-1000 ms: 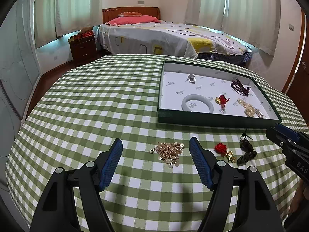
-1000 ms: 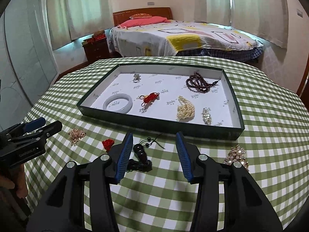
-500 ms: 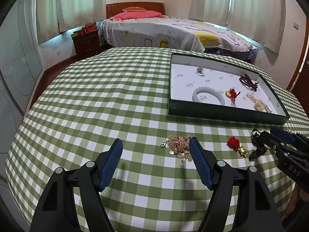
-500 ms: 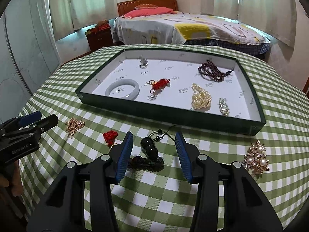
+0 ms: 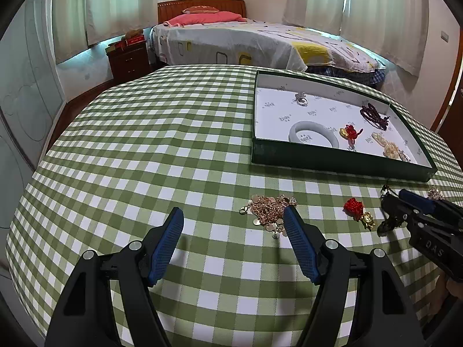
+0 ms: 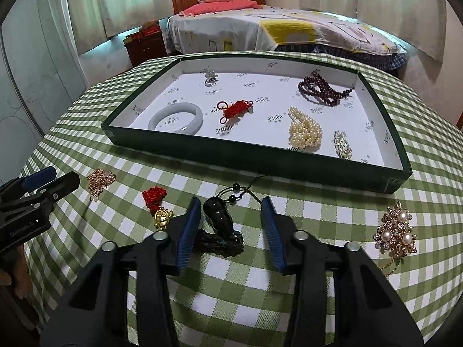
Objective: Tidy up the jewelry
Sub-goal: 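Grasp the black pendant cord with the right tool while the left tool approaches the gold chain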
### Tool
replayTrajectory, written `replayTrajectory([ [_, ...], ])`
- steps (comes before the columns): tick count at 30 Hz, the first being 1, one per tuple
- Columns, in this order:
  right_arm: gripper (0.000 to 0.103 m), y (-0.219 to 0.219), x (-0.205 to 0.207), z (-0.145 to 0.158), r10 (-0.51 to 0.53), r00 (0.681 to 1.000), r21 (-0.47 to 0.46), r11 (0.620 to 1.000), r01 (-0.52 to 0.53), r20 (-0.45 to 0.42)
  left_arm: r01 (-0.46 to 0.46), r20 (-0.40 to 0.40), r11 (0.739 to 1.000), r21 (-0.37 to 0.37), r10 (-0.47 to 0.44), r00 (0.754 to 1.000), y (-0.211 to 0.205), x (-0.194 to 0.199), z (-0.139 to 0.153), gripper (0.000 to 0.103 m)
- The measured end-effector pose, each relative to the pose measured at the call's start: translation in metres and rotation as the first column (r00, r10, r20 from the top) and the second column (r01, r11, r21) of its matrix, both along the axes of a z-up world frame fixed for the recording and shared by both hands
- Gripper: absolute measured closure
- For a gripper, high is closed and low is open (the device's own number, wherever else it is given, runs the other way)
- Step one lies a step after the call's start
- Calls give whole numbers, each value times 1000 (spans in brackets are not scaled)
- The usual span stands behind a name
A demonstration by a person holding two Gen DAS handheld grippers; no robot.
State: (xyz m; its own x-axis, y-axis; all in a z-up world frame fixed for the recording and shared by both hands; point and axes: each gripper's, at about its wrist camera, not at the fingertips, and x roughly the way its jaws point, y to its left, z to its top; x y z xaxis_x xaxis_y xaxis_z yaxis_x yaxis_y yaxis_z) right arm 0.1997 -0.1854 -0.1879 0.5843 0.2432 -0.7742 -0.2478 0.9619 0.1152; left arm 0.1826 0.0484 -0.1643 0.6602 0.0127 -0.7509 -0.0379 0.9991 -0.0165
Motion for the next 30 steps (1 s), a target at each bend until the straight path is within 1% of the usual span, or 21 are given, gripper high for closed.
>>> replayTrajectory([
  [2,77,1,0,0,4,1000,-5,1000,-4,1,2,-1,1000,0,-2,1000,-1,0,0,34],
  [4,86,0,0,0,8,1000,-4,1000,-8,-3,5,-2,1000,1,-5,1000,-2,0,-1,34],
  [13,86,-15,-2,4,-20,1000,7,1000,20,5,17,-2,1000,-7,-17,1000,-10,3,-3,34],
  [21,86,-25,-2,2,-34,999,18,999,34,-3,23,-16,1000,-17,-23,1000,-16,16,-12,35],
  [22,86,-25,-2,2,-33,999,18,999,33,-4,26,-18,1000,-17,-26,999,-17,17,-13,37],
  [23,86,-25,-2,1,-32,999,19,999,32,-5,32,-20,999,-18,-32,999,-18,19,-13,42],
  [25,86,-25,-1,1,-31,999,20,999,32,-6,44,-29,999,-9,-44,999,-20,22,-16,47],
  [26,86,-25,-1,1,-32,999,22,999,32,-6,52,-38,999,-12,-52,998,-21,23,-18,51],
  [29,86,-25,-1,0,-34,999,23,999,34,-7,72,-28,997,8,-72,997,-23,21,-19,55],
  [30,86,-26,-1,0,-34,999,25,999,35,-8,79,-26,997,17,-79,997,-24,20,-19,58],
])
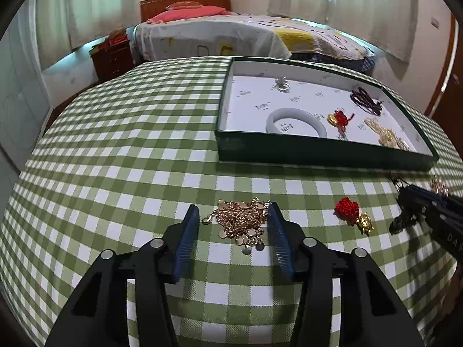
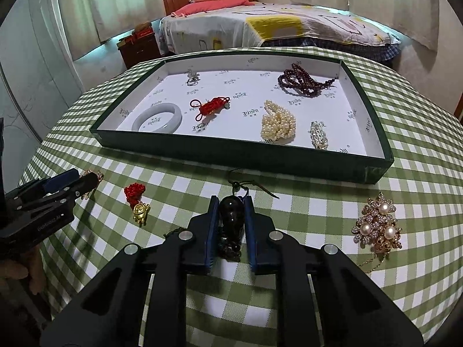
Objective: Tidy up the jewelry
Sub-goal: 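Grasp the black pendant cord with the right tool while the left tool approaches the gold chain, then grasp the gold chain cluster with the left tool while the right tool holds the black pendant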
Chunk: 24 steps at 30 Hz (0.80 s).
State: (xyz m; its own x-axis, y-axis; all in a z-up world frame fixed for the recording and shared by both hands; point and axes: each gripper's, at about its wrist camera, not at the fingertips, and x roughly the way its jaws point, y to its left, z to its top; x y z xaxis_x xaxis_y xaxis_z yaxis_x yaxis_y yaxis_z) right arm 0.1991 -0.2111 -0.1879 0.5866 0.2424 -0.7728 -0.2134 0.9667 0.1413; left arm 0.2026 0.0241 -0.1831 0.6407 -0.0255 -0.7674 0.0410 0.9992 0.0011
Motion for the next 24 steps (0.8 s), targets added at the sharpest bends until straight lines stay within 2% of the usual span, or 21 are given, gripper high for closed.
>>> replayTrajectory([
  [1,86,0,0,0,0,1000,0,1000,0,1,5,2,1000,5,-5,1000,-1,0,0,61],
  [3,86,0,0,0,1,1000,-1,1000,-1,2,11,7,1000,6,-12,1000,-1,-1,0,75],
  [6,86,0,0,-1,0,1000,2,1000,0,1,19,11,1000,7,-19,1000,0,0,1,83],
  [13,86,0,-2,1,-4,1000,7,1000,4,11,36,26,999,0,-36,999,-2,-4,4,88],
  [24,86,-4,-12,16,-9,998,22,1000,8,61,38,104,999,-12,-37,994,-5,-18,32,88],
])
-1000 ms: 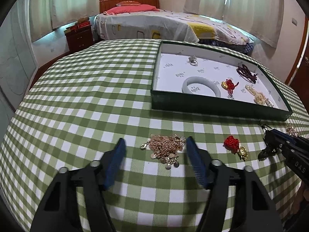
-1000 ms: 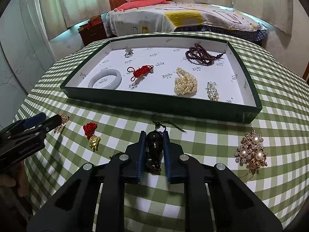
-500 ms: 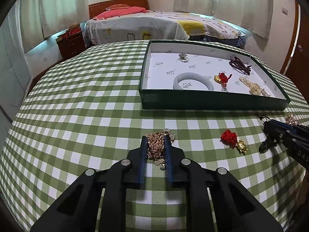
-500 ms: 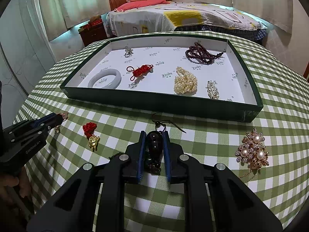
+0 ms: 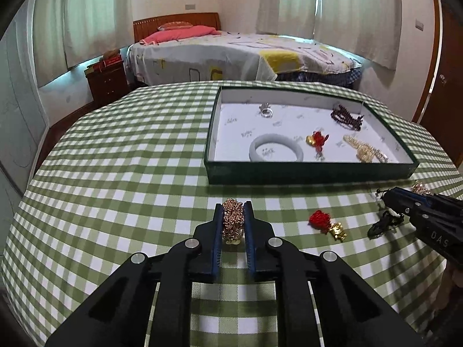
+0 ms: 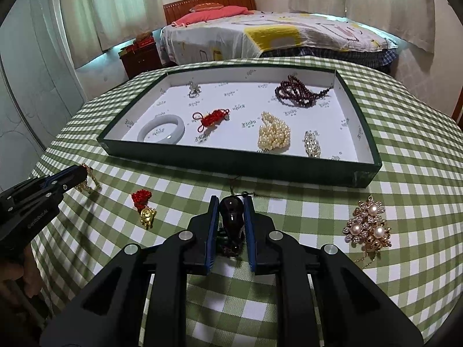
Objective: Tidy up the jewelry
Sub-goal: 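Grasp the gold chain cluster with the left tool while the right tool holds the black pendant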
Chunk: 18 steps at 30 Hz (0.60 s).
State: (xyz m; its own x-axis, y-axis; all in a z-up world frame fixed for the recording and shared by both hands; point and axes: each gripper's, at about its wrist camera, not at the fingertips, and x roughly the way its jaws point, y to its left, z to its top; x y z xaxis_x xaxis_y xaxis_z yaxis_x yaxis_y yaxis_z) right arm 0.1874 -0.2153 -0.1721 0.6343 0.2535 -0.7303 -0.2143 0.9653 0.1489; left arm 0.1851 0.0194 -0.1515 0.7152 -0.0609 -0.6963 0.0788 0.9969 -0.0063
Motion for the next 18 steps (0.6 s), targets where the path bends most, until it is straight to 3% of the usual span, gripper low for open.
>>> replayTrajectory([
  [18,86,-3,-22,59,10,990,28,1000,-14,137,31,118,998,-48,-25,993,-11,-11,53,88],
])
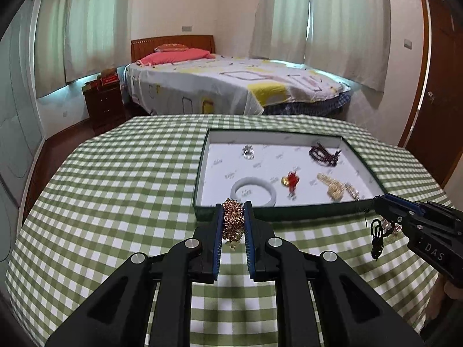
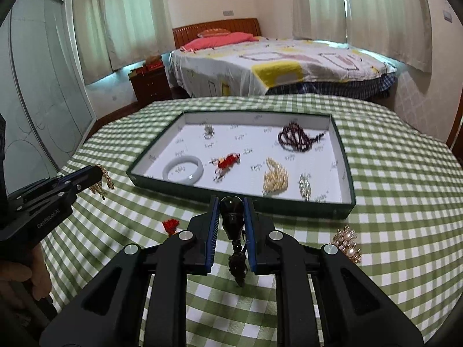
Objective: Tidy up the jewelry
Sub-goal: 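Grasp the gold chain cluster with the left tool while the right tool holds the black pendant, then carry the gold chain and black pendant into the box and open both tools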
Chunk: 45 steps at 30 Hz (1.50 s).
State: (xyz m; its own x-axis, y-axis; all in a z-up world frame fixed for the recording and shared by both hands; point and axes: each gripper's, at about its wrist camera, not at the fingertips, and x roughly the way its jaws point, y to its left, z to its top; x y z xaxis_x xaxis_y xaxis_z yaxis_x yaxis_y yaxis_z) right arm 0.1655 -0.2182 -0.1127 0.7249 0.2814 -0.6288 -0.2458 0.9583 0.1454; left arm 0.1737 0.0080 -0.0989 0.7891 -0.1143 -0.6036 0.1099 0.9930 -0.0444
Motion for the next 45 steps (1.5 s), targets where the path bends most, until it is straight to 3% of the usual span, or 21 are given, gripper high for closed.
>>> replayTrajectory([
  [13,86,-7,13,43,-13,993,4,1000,13,116,32,109,999,-28,-29,994,-15,13,41,88],
  [25,86,-6,71,66,-22,982,-4,1000,24,187,84,181,996,-21,-79,980,-47,71,63,88],
  [34,86,0,129,46,-36,982,-29,999,42,186,59,120,998,-23,-56,991,-61,135,37,88],
  [45,86,-3,192,-11,-73,996,-41,996,75,49,38,0,999,23,-38,999,-74,199,-6,88],
])
